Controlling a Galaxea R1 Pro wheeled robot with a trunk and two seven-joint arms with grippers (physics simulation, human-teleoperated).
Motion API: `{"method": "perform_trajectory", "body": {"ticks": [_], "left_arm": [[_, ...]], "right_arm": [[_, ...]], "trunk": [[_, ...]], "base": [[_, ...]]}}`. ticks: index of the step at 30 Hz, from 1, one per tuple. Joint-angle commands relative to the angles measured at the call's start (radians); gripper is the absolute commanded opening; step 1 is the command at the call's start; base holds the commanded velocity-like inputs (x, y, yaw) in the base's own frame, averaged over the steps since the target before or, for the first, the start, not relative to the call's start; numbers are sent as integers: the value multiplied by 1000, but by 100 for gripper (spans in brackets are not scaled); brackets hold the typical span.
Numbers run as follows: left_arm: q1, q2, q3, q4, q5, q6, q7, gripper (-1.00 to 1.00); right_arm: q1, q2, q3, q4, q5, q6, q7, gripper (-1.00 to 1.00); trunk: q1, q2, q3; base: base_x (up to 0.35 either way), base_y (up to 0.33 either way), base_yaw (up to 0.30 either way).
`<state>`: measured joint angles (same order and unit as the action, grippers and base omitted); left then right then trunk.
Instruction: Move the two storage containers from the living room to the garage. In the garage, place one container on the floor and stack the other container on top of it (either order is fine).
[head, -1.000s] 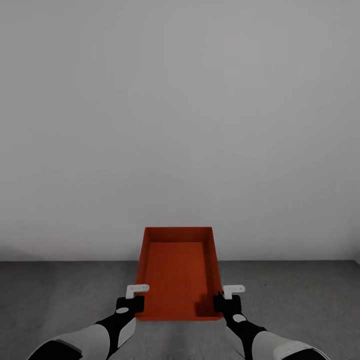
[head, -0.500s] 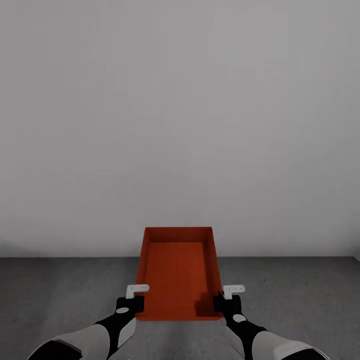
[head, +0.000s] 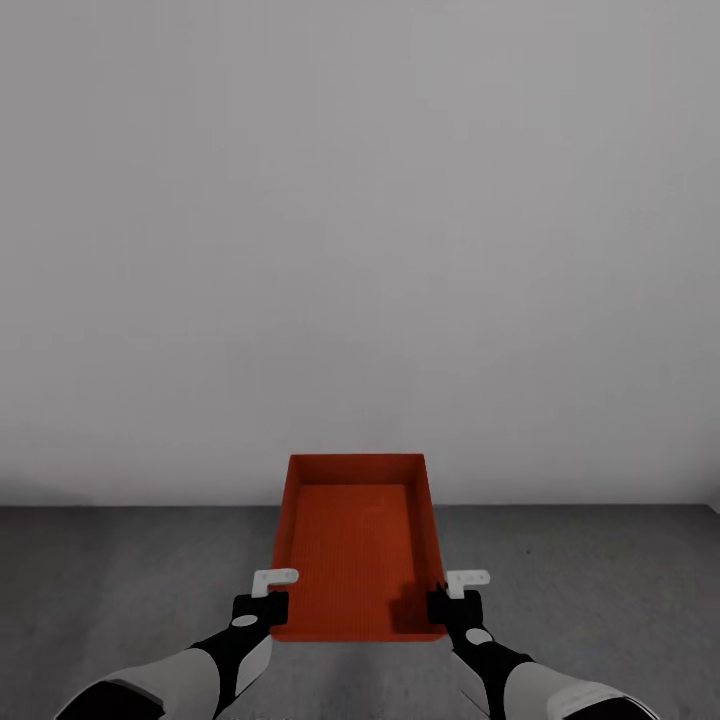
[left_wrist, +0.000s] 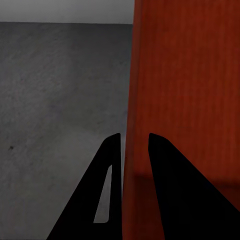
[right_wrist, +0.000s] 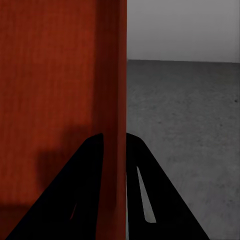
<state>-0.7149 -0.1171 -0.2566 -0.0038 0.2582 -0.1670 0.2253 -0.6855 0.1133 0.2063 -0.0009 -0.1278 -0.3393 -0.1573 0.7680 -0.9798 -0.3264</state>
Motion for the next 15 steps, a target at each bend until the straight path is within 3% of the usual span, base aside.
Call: {"method": "perform_trajectory", "body": {"ticks": [1,15], "left_arm": [[-2,26,64,-2,-1,-67,8,-100],[-2,29,65,-1,1,-69,8,-100]], "right_arm": [[0,0,-36,2,-12,-3,-1,-100],[0,-1,-36,2,-12,-3,-1,-100]], "trunk": [[4,-8,-6],[58,-106,-72]], "base": [[0,0,0],[0,0,0]]}}
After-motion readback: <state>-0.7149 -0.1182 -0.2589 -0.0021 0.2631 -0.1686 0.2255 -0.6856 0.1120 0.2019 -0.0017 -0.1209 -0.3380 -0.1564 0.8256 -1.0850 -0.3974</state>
